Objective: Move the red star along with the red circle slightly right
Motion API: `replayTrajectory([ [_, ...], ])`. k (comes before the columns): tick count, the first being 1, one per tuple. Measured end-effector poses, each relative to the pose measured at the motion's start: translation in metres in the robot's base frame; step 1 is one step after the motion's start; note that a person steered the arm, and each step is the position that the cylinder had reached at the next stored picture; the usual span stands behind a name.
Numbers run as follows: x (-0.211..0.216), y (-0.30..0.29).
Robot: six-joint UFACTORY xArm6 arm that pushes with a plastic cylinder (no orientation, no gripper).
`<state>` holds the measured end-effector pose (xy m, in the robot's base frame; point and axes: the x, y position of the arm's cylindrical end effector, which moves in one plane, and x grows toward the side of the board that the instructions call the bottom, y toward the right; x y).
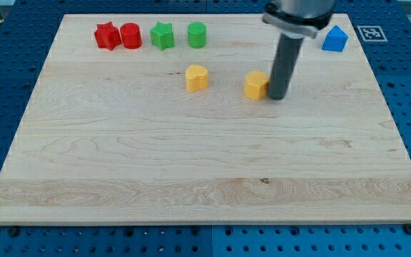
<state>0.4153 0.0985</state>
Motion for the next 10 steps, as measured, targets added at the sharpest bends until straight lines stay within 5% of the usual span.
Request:
replayTrajectory([
  [2,0.032,-0.045],
  [4,0.064,-0.163],
  [7,0.009,-0.291],
  [9,-0.096,-0.291],
  [10,-0.111,-0.302],
])
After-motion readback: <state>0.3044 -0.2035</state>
